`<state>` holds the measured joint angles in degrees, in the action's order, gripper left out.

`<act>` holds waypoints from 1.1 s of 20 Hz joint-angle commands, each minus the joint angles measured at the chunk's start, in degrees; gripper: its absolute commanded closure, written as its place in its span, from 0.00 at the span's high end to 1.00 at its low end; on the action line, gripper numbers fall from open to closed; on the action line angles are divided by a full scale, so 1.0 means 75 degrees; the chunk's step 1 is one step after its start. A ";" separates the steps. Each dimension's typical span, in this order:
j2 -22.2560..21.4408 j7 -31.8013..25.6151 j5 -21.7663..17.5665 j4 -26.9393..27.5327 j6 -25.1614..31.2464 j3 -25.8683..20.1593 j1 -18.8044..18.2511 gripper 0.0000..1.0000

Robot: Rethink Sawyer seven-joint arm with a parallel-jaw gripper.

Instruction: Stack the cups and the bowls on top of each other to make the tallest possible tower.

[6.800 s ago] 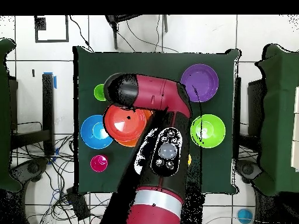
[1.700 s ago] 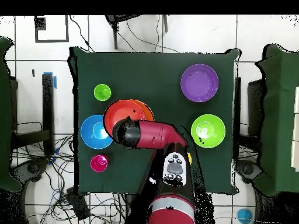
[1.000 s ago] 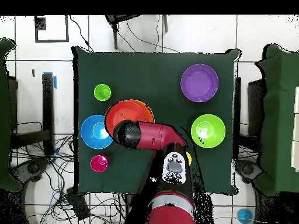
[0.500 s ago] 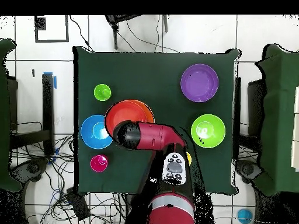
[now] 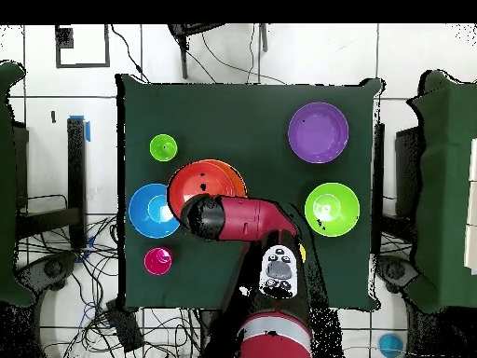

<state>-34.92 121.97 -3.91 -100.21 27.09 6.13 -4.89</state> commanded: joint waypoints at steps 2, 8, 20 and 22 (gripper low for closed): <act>0.0084 -0.0337 -0.0693 -0.0379 -0.0023 -0.0555 -0.0346 1.00; 0.0130 -0.0307 -0.0766 -0.0385 -0.0093 -0.0594 -0.0410 1.00; 0.0158 -0.0316 -0.0879 -0.0363 -0.0072 -0.0685 -0.0535 1.00; 0.0123 -0.0314 -0.0863 -0.0352 -0.0012 -0.0682 -0.0514 1.00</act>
<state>-35.65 121.97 -6.09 -100.61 27.09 6.13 -6.97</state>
